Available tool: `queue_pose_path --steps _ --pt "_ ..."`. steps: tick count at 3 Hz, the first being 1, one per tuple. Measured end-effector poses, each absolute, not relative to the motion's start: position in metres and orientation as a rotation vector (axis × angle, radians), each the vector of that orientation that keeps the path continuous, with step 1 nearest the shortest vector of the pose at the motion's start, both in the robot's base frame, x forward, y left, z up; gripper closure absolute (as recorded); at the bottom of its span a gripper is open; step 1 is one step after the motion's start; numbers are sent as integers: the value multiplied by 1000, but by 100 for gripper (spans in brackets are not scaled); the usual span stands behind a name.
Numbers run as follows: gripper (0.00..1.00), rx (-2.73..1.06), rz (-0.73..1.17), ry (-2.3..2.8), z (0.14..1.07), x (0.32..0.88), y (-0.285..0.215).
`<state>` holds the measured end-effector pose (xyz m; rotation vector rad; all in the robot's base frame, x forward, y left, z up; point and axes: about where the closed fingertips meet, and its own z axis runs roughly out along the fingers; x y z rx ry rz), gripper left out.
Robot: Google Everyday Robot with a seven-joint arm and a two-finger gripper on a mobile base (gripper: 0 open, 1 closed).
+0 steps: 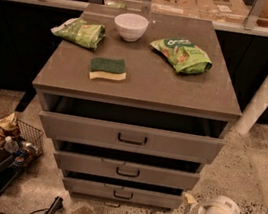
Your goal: Open bottom drawer
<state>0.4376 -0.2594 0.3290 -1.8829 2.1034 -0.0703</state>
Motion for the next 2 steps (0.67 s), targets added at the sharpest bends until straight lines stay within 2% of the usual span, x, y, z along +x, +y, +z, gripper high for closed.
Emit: queue_pose_path --steps 2 --pt "0 -1962 -115 1999 321 437 -227"
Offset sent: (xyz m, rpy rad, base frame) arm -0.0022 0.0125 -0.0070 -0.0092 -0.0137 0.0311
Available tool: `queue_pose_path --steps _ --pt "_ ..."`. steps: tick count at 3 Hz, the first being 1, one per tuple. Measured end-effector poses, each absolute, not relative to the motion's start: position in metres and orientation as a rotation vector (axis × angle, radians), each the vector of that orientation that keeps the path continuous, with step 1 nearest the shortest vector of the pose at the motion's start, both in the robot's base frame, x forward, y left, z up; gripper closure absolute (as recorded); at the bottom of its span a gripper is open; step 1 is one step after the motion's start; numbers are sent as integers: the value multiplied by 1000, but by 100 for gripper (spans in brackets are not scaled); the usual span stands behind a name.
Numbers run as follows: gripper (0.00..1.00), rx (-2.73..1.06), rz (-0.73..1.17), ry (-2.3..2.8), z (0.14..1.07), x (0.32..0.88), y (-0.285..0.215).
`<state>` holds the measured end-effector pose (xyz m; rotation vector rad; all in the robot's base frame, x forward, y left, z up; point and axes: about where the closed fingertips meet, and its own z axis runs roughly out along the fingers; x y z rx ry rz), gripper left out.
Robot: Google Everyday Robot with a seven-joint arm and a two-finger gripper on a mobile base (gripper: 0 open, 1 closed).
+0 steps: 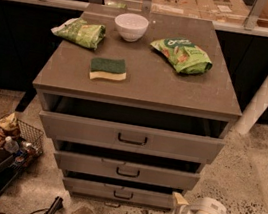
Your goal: Open bottom drawer
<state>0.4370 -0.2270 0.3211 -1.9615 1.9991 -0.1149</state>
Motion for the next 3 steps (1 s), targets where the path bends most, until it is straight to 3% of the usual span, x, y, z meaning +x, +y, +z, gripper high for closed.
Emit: queue_pose_path --steps 3 --pt "0 -1936 -126 1905 256 442 -212"
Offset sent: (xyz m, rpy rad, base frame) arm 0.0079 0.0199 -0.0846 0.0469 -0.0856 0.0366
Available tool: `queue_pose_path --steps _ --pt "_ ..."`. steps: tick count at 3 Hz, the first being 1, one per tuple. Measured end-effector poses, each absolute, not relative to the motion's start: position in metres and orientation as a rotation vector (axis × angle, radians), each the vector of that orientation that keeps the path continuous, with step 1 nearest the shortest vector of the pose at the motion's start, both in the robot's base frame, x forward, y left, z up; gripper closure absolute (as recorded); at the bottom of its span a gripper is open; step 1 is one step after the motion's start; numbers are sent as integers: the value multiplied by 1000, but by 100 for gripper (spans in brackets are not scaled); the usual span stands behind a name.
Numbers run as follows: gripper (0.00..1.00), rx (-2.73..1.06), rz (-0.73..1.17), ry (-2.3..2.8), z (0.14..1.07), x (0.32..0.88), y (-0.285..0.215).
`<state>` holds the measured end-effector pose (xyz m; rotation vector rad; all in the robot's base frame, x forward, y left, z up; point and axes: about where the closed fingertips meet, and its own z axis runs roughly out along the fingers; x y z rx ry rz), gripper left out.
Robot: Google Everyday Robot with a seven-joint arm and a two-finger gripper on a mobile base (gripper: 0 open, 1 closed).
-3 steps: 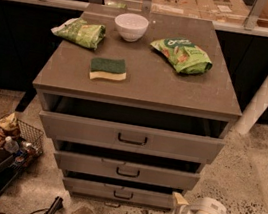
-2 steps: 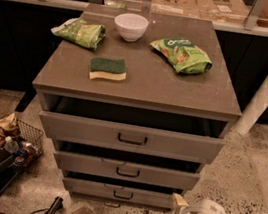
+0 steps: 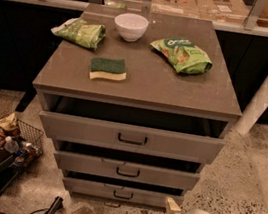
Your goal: Open bottom drawer
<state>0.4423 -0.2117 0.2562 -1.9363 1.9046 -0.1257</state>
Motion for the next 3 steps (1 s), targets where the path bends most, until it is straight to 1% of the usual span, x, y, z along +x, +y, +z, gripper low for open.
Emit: queue_pose_path --steps 1,3 --pt "0 -1962 -117 1844 234 444 -199" --pt "0 -2032 -164 1804 193 477 -181"
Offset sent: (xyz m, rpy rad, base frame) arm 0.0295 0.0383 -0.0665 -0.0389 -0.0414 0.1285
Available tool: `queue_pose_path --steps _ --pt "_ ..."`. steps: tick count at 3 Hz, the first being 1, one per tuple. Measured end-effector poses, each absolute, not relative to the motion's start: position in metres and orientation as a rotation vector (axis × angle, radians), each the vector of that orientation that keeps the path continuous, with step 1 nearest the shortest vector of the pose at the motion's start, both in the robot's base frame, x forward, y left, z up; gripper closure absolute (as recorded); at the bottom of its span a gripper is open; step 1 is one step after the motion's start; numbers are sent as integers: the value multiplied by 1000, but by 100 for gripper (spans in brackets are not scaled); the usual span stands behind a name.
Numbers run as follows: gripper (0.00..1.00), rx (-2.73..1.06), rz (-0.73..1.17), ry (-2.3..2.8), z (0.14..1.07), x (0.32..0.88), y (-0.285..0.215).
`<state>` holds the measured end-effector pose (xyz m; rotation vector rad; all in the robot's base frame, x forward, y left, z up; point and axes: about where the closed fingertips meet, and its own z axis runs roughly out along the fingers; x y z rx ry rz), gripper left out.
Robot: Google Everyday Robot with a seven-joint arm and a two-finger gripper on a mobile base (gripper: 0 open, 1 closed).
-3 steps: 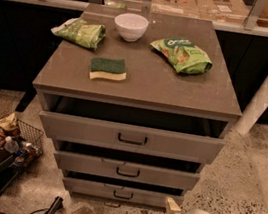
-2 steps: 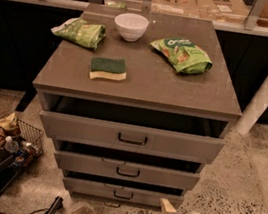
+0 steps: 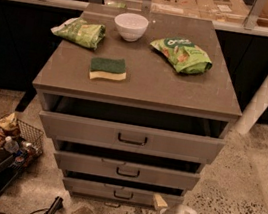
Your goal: Open bottom drawer
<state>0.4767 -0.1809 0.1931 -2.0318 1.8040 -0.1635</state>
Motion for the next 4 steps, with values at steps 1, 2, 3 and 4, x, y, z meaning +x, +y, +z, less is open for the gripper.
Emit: queue_pose_path --steps 1,2,3,4 --pt "0 -2038 -209 1817 184 498 -181" --pt "0 -2044 -258 1824 184 518 -185" --pt "0 -2051 -289 1824 185 533 -185" --pt "0 -2067 -292 1811 182 548 -182"
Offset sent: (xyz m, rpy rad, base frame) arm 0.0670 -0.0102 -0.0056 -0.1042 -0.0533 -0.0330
